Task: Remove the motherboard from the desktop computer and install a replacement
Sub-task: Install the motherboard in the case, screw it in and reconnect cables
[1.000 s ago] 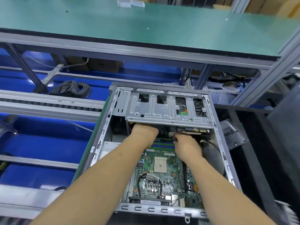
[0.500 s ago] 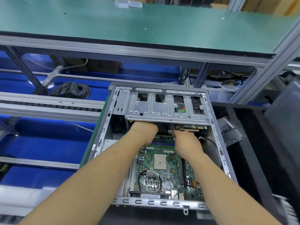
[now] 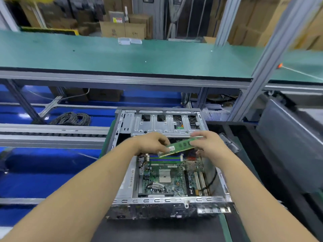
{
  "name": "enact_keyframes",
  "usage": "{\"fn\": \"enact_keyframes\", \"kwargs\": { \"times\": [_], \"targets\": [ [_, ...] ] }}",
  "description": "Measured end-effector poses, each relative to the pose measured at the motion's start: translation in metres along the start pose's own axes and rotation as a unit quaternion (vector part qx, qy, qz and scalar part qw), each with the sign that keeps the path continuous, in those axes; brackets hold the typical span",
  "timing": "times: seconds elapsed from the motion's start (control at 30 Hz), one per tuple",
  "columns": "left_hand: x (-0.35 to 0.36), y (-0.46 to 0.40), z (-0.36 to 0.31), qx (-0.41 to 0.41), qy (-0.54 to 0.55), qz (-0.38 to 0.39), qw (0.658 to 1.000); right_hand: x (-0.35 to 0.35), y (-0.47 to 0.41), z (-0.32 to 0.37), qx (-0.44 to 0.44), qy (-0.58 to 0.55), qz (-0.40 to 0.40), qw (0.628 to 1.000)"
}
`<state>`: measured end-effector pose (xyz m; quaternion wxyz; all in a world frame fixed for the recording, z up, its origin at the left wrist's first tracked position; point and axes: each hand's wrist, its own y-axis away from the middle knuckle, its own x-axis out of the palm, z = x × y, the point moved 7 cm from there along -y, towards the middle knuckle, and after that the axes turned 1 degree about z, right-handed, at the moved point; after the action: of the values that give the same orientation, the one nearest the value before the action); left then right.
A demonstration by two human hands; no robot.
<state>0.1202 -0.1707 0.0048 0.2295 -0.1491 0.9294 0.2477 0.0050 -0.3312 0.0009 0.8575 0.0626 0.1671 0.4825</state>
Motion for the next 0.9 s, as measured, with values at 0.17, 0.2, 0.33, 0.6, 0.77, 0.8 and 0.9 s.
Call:
{"fn": "enact_keyframes", "kwargs": {
  "times": [0.17, 0.2, 0.33, 0.6, 0.77, 0.8, 0.9],
  "targets": [
    [0.031, -0.010, -0.026, 0.024, 0.247, -0.058, 0.967, -0.010, 0.032, 0.001, 0.005, -0.239, 0.005, 0.971],
    [0.040, -0.014, -0.035, 0.029, 0.270, -0.062, 0.960, -0.012, 0.038, -0.003, 0.007, -0.224, 0.001, 0.975],
    [0.076, -0.025, -0.063, 0.058, 0.254, -0.049, 0.964, -0.028, 0.060, -0.018, 0.003, -0.223, -0.046, 0.974],
    [0.082, -0.058, -0.079, 0.066, 0.049, -0.230, 0.970, -0.102, 0.055, -0.046, 0.028, -0.271, -0.107, 0.956],
    [0.088, -0.091, -0.083, 0.067, -0.281, -0.268, 0.919, -0.144, 0.017, -0.090, 0.083, -0.149, -0.131, 0.977],
    [0.092, -0.097, -0.081, 0.057, -0.301, -0.257, 0.916, -0.147, 0.009, -0.100, 0.091, -0.093, -0.124, 0.984],
    [0.099, -0.101, -0.078, 0.046, -0.325, -0.297, 0.897, -0.144, -0.013, -0.126, 0.094, 0.027, -0.092, 0.991]
  ]
}}
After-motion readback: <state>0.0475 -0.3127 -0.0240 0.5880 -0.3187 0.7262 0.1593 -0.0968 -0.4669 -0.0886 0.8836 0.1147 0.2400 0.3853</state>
